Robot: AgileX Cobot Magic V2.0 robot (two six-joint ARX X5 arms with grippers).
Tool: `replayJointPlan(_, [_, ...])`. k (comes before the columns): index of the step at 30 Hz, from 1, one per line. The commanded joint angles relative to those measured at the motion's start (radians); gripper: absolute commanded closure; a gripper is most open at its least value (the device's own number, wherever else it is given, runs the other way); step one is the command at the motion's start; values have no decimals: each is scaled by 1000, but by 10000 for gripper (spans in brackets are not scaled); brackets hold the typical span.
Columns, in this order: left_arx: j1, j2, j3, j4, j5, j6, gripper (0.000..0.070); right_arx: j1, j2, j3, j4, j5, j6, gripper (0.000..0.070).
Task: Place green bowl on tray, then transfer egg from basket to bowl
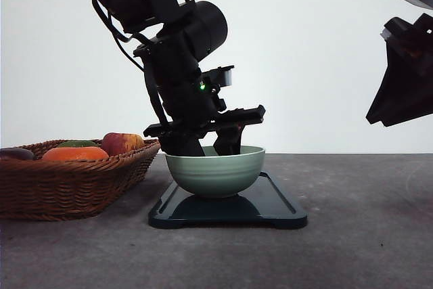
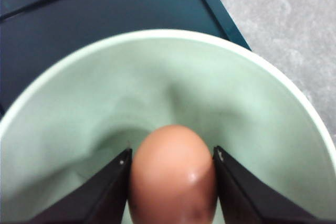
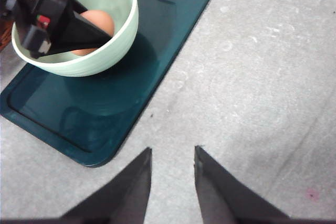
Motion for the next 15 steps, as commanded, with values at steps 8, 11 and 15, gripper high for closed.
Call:
replayJointPlan(8, [-10,20,130,-133,-2,11,302,2,6,3,9,-2,-4,544])
replayJointPlan(11, [-7,20,193,-212,-2,16,302,2,6,3,9,-2,-4,544])
replayJointPlan(15, [-3,14,278,-326,-2,51,302,2,6,3,9,-3,-3,544])
